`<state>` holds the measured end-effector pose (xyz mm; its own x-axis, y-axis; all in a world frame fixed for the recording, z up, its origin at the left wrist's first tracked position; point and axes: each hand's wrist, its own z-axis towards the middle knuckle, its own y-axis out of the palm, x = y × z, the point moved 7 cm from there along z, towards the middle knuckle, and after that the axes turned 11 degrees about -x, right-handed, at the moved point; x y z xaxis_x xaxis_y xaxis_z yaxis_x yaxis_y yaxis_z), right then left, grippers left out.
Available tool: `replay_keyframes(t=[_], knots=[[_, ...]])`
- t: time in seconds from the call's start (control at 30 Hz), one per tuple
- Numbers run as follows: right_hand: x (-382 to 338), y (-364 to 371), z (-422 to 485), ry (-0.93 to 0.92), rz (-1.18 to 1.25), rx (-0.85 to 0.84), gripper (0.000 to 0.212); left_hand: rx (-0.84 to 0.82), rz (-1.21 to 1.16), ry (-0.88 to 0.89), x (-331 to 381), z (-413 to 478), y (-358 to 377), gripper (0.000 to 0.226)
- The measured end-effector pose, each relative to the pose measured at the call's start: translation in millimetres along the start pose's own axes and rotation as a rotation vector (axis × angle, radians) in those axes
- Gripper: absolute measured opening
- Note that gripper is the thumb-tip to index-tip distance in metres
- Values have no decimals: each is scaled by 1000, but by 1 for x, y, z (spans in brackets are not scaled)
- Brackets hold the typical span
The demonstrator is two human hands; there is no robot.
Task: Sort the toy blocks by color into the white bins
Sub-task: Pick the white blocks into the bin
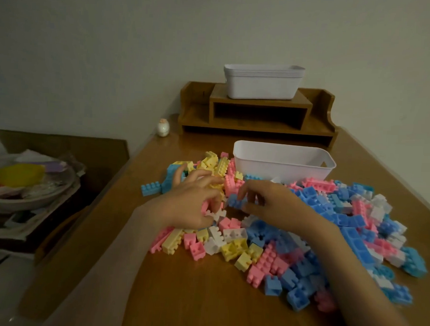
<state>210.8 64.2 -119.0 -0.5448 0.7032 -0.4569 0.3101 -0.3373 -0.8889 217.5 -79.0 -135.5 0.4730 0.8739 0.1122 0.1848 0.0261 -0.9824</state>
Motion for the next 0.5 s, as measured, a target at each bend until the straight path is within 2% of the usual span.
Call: replay_keyframes(t=[0.1, 0.2, 0.37, 0.5], knots=[[2, 14, -3, 34, -148, -204, 18, 11, 24, -23, -1, 2, -1, 21], [3, 18, -1, 52, -250, -223, 17, 45, 22, -21, 3, 5, -1, 19], [1, 20, 5, 66, -248, -131, 18, 261, -23, 27, 6, 2, -12, 15], [5, 3, 4, 60, 19, 115, 12, 373, -178, -4, 2, 0, -19, 13]])
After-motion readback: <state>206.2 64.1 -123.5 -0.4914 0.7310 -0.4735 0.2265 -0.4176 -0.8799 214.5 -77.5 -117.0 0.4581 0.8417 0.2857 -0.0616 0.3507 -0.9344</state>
